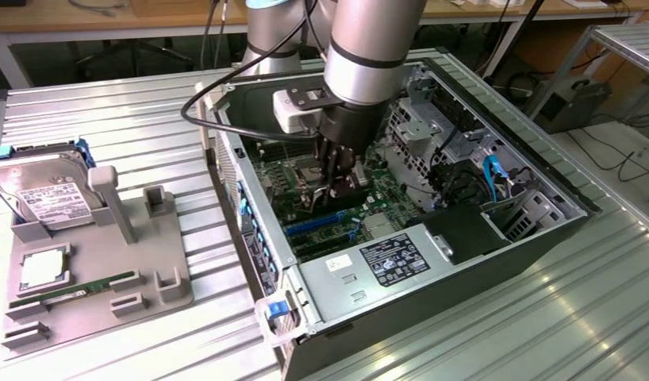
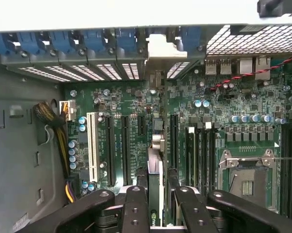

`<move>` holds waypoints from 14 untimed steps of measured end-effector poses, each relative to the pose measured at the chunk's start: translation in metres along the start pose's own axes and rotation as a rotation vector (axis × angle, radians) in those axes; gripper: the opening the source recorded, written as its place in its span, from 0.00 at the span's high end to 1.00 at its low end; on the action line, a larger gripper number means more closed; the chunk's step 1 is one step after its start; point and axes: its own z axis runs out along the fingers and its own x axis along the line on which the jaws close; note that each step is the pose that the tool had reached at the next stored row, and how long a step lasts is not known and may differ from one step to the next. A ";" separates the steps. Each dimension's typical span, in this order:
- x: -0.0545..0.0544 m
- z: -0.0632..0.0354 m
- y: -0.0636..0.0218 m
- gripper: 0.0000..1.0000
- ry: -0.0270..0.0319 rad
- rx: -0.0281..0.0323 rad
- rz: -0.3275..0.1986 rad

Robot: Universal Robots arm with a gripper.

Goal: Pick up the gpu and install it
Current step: 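Insert the gpu into the slot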

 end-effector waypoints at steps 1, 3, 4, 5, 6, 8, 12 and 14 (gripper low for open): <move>0.000 0.0013 0.0001 0.74 -0.0002 0.0014 0.000; 0.000 0.0035 0.0013 0.74 -0.0002 0.0049 0.000; 0.000 0.0046 0.0022 0.74 -0.0001 0.0063 -0.001; 0.000 0.0053 0.0028 0.74 -0.0001 0.0068 -0.001; 0.000 0.0062 0.0036 0.74 -0.0001 0.0074 -0.003; 0.000 0.0078 0.0046 0.74 0.0000 0.0084 -0.005; 0.000 0.0105 0.0046 0.74 0.0047 0.0131 -0.014; -0.002 0.0131 0.0046 0.74 0.0066 0.0150 -0.016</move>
